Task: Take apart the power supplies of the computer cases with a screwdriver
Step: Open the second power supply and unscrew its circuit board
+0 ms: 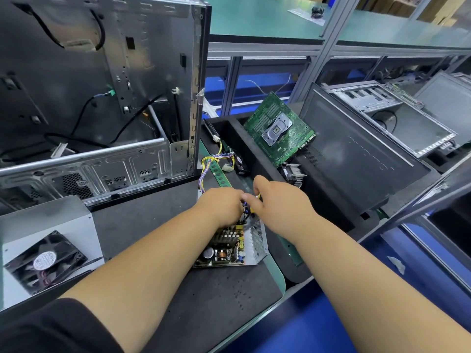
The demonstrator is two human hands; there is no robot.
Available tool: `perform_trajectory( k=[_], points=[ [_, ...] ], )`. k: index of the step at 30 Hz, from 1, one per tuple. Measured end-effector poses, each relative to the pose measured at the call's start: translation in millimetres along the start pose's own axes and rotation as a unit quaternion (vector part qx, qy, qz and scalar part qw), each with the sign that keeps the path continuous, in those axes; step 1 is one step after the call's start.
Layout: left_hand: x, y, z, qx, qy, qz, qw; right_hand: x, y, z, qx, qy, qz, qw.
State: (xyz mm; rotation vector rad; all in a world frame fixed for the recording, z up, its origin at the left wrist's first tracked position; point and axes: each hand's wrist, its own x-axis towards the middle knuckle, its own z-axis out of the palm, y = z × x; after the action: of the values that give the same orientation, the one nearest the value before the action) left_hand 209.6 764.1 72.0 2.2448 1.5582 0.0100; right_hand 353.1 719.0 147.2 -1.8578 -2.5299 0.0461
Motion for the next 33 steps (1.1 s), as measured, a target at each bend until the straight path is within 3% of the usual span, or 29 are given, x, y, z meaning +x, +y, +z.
perform_trajectory(
  k=[2,11,13,18,27,33],
  points=[
    [-0.2,-0.6,0.1,-0.001,0.004,0.002,1.0,3.3,1.1,0.6,-0.026,0.002,0.0,1.0],
    [2.3,-2.1,2.6,0.004,0.005,-0.001,1.0,2.6,1.5,-5.6,0.13,-0.018,-0.002,0.991],
    [2.1,-2.0,2.1,0.001,0.003,-0.001,1.0,0.6,0.7,-4.6,0.117,-0.023,-0.001,0.993],
    [0.8,-2.2,0.1,-0.003,-0.008,-0.004,1.0,1.4,0.8,-1.9,-0.045,0.004,-0.001,0.999],
    [1.6,-1.6,0.5,0.007,0.007,0.001,1.0,1.4,2.1,-7.0,0.116,-0.012,0.006,0.993],
    [-0.5,0.2,-0.6,-0.004,0.003,0.0,1.0,-3.3,-0.8,-3.8,0.04,-0.006,-0.007,0.999]
  ],
)
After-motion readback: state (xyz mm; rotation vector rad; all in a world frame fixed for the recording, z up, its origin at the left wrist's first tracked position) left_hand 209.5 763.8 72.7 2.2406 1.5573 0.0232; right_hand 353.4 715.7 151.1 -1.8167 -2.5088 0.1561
